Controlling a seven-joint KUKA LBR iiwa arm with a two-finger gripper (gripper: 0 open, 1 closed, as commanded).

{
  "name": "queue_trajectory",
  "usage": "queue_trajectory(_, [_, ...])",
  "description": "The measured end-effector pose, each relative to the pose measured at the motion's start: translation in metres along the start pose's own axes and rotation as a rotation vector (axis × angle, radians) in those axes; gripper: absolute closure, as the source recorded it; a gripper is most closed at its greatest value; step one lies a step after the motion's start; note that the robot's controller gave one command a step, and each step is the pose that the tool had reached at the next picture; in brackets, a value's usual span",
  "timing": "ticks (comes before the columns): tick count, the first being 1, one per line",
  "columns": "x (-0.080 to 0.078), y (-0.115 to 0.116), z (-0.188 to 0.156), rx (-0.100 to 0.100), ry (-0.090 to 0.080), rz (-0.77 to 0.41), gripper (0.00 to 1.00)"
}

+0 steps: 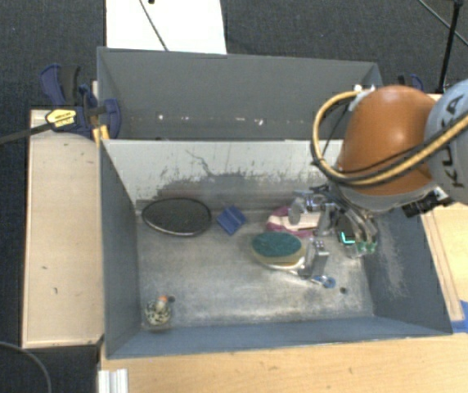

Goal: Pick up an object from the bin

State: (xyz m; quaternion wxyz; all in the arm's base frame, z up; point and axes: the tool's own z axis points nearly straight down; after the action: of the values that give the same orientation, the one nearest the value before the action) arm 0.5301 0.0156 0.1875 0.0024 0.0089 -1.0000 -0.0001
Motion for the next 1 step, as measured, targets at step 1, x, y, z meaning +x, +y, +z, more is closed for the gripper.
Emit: queue_trajectory(1, [-0.0178, -0.0209, 0.1143, -0.001, -0.009, 0.050, 0.00])
